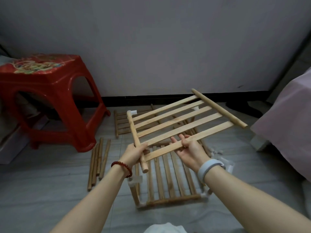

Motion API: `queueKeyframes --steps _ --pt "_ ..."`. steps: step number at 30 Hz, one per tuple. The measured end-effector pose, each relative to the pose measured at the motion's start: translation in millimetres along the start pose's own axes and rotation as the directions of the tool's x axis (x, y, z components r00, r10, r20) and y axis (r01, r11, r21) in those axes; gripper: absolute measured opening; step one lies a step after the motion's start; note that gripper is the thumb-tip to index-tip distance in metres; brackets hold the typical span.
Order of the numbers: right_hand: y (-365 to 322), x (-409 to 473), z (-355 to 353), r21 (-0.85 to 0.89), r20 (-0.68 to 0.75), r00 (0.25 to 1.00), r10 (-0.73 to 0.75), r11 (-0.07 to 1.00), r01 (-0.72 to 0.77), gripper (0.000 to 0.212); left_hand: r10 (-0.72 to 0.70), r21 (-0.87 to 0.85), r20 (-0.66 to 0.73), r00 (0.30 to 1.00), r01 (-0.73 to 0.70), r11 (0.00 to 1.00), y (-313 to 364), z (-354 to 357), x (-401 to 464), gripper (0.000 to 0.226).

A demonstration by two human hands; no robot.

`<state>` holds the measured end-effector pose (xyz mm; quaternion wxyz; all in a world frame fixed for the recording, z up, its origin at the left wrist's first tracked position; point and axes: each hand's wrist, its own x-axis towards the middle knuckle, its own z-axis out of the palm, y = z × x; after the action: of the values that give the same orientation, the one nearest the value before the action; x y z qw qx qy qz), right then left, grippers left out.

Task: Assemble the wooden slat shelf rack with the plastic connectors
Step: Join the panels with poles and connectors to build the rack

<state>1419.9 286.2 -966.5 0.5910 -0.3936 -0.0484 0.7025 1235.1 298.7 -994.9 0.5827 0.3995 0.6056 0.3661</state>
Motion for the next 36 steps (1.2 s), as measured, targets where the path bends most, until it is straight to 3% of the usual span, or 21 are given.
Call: queueKeyframes --steps 4,7,10,12,16,19,21,24,26,27,29,30,31,32,34,36 --pt "-2 4 -3 -0.05 -0.019 1.0 -0.009 0.999 0.008 0.031 0.127 0.257 -0.024 0.992 -0.117 0.959 0 -2 0 0.029" --pt "-8 8 -4 -0.016 -0.139 0.99 -0.04 0.999 0.038 0.041 0.216 0.424 0.158 0.964 -0.264 0.866 -10 -12 -9 0.033" --pt "-14 10 -9 -0.043 -0.214 0.973 -0.083 0.996 0.075 0.035 0.03 0.607 0.33 0.943 -0.236 0.759 -24 -28 -16 0.037" --pt "-16 8 -11 -0.061 -0.216 0.971 -0.101 0.994 0.09 0.033 -0.094 0.701 0.312 0.945 -0.163 0.694 -31 -34 -18 0.036" --pt "-22 8 -9 -0.134 -0.206 0.962 -0.178 0.979 0.153 0.016 -0.172 0.664 0.289 0.942 -0.069 0.745 -36 -17 -29 0.022" --pt "-28 8 -13 -0.174 -0.227 0.953 -0.202 0.971 0.164 0.015 -0.301 0.427 0.412 0.86 0.109 0.898 -40 6 -35 0.026" --pt "-31 4 -20 -0.197 -0.248 0.948 -0.2 0.968 0.153 0.016 -0.349 0.421 0.459 0.817 0.146 0.895 -40 11 -32 0.03" --pt "-37 -2 -28 -0.237 -0.302 0.927 -0.22 0.96 0.151 0.017 -0.281 0.575 0.333 0.9 0.043 0.817 -36 -2 -12 0.026" --pt "-39 -3 -31 -0.267 -0.321 0.916 -0.241 0.951 0.157 0.019 -0.085 0.598 0.139 0.987 -0.016 0.801 -31 -17 0 0.019" --pt "-40 -2 -32 -0.283 -0.328 0.911 -0.249 0.946 0.157 0.019 0.067 0.611 -0.012 0.998 -0.046 0.79 -27 -25 3 0.025" --pt "-40 2 -36 -0.323 -0.345 0.901 -0.265 0.934 0.151 0.023 0.358 0.674 -0.313 0.88 -0.06 0.737 -17 -42 11 0.026" --pt "-40 5 -38 -0.344 -0.349 0.897 -0.271 0.927 0.147 0.026 0.44 0.708 -0.387 0.81 -0.044 0.705 -13 -51 18 0.02" --pt "-40 7 -39 -0.363 -0.35 0.895 -0.275 0.921 0.141 0.028 0.452 0.737 -0.401 0.797 -0.011 0.675 -9 -58 24 0.022" --pt "-40 9 -41 -0.383 -0.348 0.896 -0.277 0.914 0.134 0.03 0.397 0.744 -0.364 0.843 0.007 0.668 -7 -64 31 0.031" --pt "-41 10 -42 -0.416 -0.338 0.902 -0.27 0.902 0.114 0.031 0.21 0.629 -0.233 0.95 -0.018 0.777 -9 -69 41 0.039" --pt "-41 11 -44 -0.433 -0.328 0.909 -0.256 0.896 0.096 0.033 0.131 0.545 -0.132 0.983 -0.038 0.837 -19 -64 41 0.033"
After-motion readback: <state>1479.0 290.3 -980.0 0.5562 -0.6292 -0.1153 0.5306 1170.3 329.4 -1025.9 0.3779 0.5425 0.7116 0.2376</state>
